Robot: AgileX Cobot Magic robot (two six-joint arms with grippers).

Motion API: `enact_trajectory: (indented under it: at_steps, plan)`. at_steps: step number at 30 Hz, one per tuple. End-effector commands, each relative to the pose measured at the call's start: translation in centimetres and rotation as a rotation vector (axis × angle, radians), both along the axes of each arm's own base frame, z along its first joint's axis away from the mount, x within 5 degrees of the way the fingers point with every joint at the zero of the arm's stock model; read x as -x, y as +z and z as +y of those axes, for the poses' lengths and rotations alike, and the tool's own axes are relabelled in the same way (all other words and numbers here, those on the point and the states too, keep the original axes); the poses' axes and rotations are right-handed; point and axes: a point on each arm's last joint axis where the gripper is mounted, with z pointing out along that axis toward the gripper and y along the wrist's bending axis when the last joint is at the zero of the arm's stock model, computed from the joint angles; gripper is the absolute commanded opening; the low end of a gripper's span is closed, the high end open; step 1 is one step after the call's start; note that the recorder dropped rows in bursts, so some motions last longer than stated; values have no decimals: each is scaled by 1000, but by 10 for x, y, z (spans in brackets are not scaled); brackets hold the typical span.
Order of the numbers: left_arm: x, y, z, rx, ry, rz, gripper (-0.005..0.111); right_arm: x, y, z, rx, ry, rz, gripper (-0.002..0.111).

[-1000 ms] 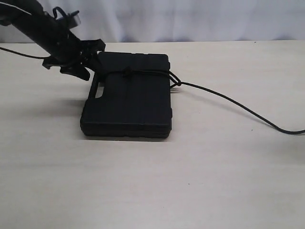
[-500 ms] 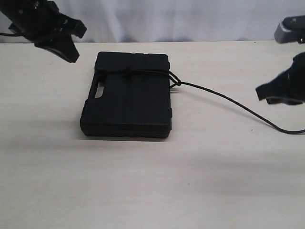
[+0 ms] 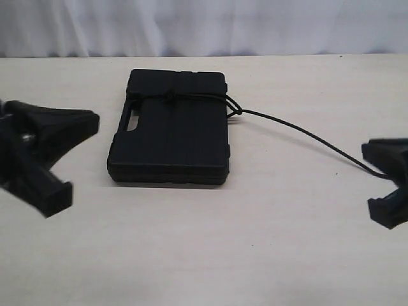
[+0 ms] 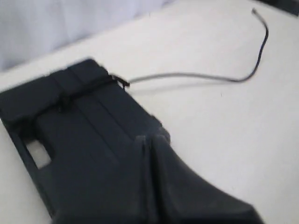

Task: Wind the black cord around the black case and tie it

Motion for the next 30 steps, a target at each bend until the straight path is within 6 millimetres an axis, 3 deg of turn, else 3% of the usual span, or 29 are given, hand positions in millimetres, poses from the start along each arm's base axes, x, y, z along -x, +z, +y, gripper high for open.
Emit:
enact_trajectory:
  at_steps: [1, 5, 17, 21, 26, 30]
  plan:
    - [22, -8, 24, 149, 108, -363, 0, 21, 14, -1, -36, 84, -438, 4]
    - [29, -14, 34, 195, 156, -466, 0, 27, 10, -4, -159, 46, -583, 4]
    - [30, -16, 34, 191, 154, -466, 0, 30, 10, -7, -252, 1, -572, 4]
    - [33, -22, 35, 173, 146, -466, 0, 32, -5, -8, -237, 1, -543, 4]
    - [54, -48, 40, 36, 41, -564, 0, 48, -45, -17, -149, 7, -579, 4]
    - [65, -57, 59, 54, 162, -533, 0, 61, -57, -30, -120, -100, -587, 4]
